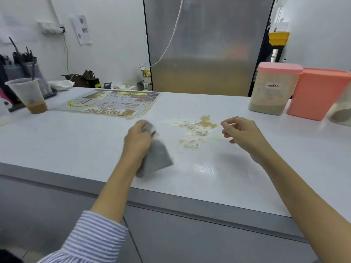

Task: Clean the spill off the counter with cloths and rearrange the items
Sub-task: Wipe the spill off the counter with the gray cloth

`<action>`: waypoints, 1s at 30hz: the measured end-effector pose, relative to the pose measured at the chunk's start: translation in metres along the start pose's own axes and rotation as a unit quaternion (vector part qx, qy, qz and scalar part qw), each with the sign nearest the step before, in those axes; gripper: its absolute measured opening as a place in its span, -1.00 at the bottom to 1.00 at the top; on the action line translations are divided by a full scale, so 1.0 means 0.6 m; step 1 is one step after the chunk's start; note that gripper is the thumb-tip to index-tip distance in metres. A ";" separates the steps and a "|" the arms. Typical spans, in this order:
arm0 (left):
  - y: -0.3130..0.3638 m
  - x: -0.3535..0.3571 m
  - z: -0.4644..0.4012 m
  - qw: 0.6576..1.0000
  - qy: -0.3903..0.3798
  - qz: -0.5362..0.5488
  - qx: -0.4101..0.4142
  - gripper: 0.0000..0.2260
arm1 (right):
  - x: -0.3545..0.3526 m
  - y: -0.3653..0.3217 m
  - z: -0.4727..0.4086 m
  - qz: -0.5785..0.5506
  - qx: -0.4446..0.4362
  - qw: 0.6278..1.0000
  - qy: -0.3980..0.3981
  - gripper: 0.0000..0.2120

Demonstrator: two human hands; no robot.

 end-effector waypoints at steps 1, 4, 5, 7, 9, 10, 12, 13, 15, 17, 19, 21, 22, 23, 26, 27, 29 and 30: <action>-0.009 -0.011 0.014 0.997 -0.022 -0.076 0.000 -0.72 | 0.002 0.004 -0.001 0.003 0.001 1.000 -0.004 -0.87; -0.024 0.009 0.052 0.973 -0.056 -0.222 0.021 -0.64 | 0.013 0.011 -0.004 0.011 0.002 1.000 -0.015 -0.87; -0.017 0.022 0.061 0.971 -0.056 -0.233 0.026 -0.64 | 0.015 0.012 -0.006 0.013 0.002 1.000 -0.014 -0.87; 0.001 0.055 0.078 0.969 -0.052 -0.243 0.013 -0.61 | 0.017 0.013 -0.009 0.022 -0.002 1.000 -0.007 -0.86; 0.027 0.100 0.093 0.969 -0.056 -0.240 -0.009 -0.54 | 0.016 0.014 -0.013 0.028 -0.009 1.000 0.011 -0.84; 0.043 0.129 0.098 0.969 -0.071 -0.237 -0.021 -0.50 | 0.014 0.014 -0.013 0.030 -0.012 0.999 0.026 -0.83; 0.064 0.187 0.090 0.971 -0.108 -0.210 -0.031 -0.48 | 0.013 0.011 -0.013 0.032 -0.022 0.998 0.055 -0.82; 0.070 0.214 0.080 0.976 -0.125 -0.176 -0.026 -0.53 | 0.012 0.010 -0.011 0.030 -0.026 0.997 0.068 -0.82; 0.083 0.247 0.059 0.991 -0.110 -0.075 -0.010 -0.73 | 0.009 0.012 -0.004 0.024 -0.029 0.995 0.087 -0.83; 0.093 0.248 0.048 0.997 -0.078 -0.012 0.001 -0.82 | 0.004 0.016 0.001 0.018 -0.032 0.995 0.097 -0.83; 0.091 0.210 0.034 0.999 -0.038 0.016 0.022 -0.80 | -0.001 0.017 0.002 0.011 -0.034 0.994 0.099 -0.84; 0.081 0.143 0.015 0.999 -0.001 0.028 0.047 -0.82 | -0.001 0.016 0.002 0.008 -0.037 0.995 0.089 -0.83; 0.070 0.107 0.004 0.998 0.013 0.037 0.051 -0.82 | 0.002 0.015 0.002 0.010 -0.039 0.996 0.079 -0.83; 0.048 0.068 -0.007 0.998 0.023 0.028 0.046 -0.83 | 0.006 0.015 0.002 0.013 -0.041 0.997 0.068 -0.83; -0.028 -0.017 -0.018 0.997 -0.006 -0.079 -0.006 -0.68 | 0.015 0.015 0.002 0.026 -0.047 0.998 0.046 -0.82; -0.052 -0.026 -0.018 0.991 -0.028 -0.134 -0.001 -0.63 | 0.017 0.015 0.001 0.029 -0.047 0.998 0.041 -0.82; -0.074 -0.008 -0.016 0.973 -0.044 -0.223 0.039 -0.73 | 0.020 0.014 0.000 0.035 -0.047 0.998 0.031 -0.82; -0.067 0.014 -0.014 0.967 -0.053 -0.241 0.059 -0.76 | 0.022 0.013 0.000 0.037 -0.047 0.998 0.027 -0.82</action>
Point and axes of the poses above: each hand's wrist, its own z-axis away from the middle knuckle, its own x-axis out of the palm, y = z × x, the point moved 1 cm from there along -z, towards the middle knuckle, and after that the axes turned 15 degrees about x, right-handed, at the moved point
